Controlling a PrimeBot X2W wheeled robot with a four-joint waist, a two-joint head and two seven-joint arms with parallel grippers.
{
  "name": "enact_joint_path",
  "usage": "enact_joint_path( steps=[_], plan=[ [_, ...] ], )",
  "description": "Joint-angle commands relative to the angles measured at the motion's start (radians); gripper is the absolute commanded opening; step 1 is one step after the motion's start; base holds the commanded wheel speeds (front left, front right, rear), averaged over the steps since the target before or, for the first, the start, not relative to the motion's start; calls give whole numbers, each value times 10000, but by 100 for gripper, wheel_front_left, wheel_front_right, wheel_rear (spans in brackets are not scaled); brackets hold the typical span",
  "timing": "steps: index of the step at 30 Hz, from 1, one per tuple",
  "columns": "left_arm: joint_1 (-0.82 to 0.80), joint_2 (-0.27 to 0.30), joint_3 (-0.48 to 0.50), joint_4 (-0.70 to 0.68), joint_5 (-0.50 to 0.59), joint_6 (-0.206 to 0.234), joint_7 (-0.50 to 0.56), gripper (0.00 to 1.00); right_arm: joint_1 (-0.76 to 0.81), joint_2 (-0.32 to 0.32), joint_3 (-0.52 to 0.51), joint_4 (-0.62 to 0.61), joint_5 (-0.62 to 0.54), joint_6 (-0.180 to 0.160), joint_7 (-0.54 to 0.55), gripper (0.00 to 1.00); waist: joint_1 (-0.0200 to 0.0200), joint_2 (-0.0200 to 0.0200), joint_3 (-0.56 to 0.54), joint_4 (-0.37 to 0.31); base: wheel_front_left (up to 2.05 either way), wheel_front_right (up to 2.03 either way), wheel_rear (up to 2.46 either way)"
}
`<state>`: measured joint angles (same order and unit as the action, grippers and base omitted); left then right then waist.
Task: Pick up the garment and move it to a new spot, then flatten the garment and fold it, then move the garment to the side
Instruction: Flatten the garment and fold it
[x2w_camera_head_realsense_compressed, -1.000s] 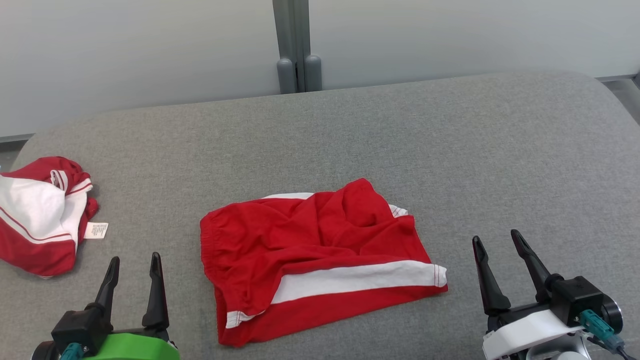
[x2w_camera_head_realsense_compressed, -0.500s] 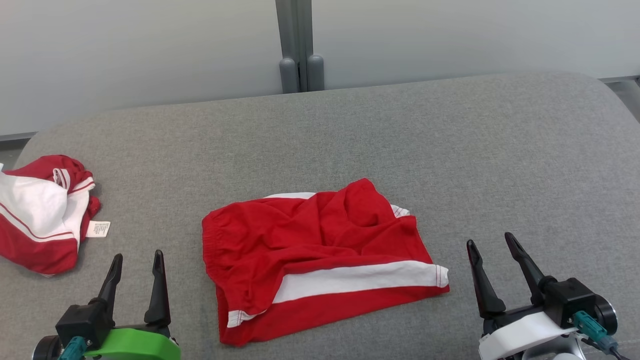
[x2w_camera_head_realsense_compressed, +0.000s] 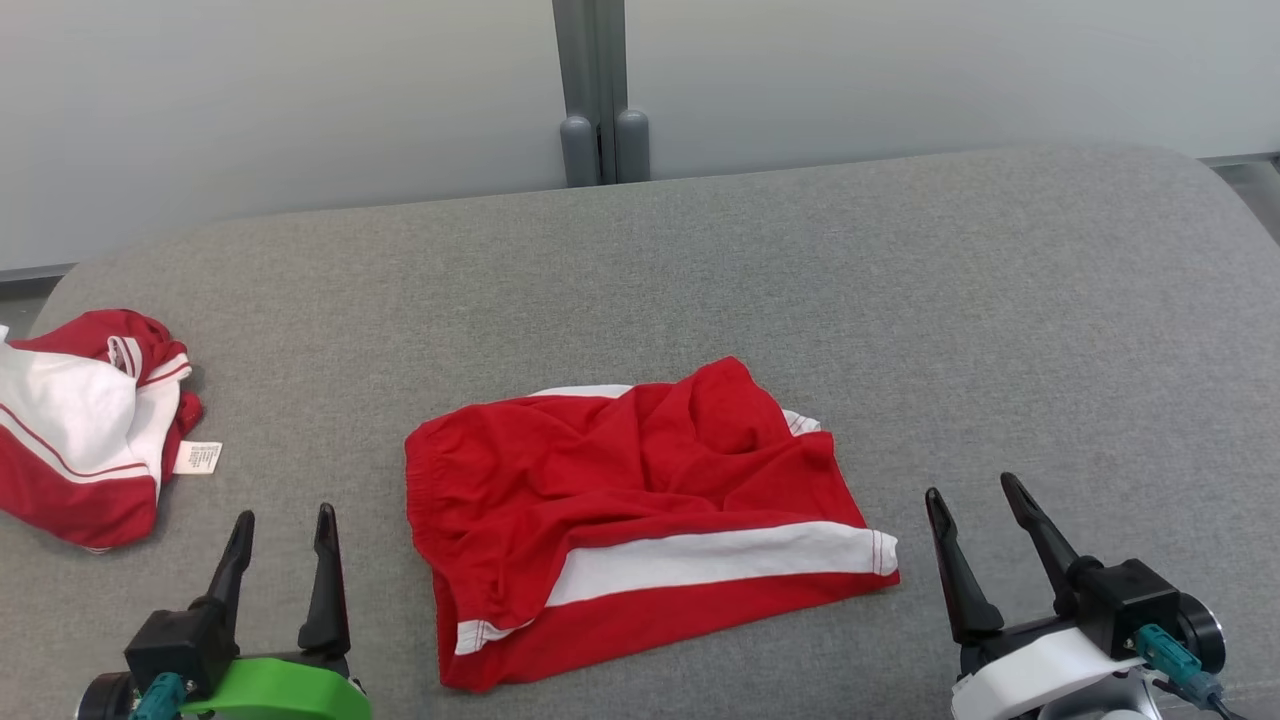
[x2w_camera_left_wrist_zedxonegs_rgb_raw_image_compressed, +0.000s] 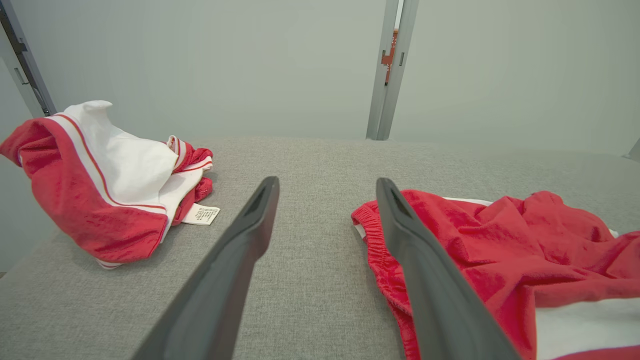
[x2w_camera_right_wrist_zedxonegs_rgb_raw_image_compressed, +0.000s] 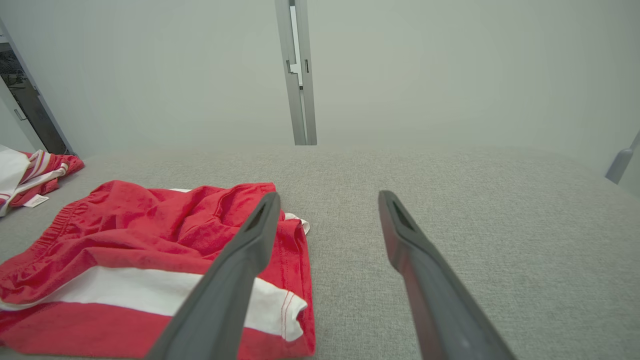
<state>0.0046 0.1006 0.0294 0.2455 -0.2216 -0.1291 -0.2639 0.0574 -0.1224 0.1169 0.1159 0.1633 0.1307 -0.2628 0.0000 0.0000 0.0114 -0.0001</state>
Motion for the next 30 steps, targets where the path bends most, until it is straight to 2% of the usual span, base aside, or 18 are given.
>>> enact_joint_path(
  steps=[1,11,22,30],
  plan=[
    [44,8,-141,74,106,-25,-5,100,-34,-27,59,83,-19,3,-29,100,0,0,1,-4,0,0,0],
    [291,-63,-1648,911,-137,-26,-5,100,-270,-136,514,1271,31,2,-29,100,0,0,223,94,0,0,0],
    [-184,120,-3588,2284,-679,-26,-5,100,-1026,-120,1385,2970,411,2,-29,100,0,0,552,288,0,0,0],
    [-528,115,-4137,2610,-945,-26,-5,100,-1471,-16,1734,3648,622,2,-29,100,0,0,747,318,0,0,0]
  ],
)
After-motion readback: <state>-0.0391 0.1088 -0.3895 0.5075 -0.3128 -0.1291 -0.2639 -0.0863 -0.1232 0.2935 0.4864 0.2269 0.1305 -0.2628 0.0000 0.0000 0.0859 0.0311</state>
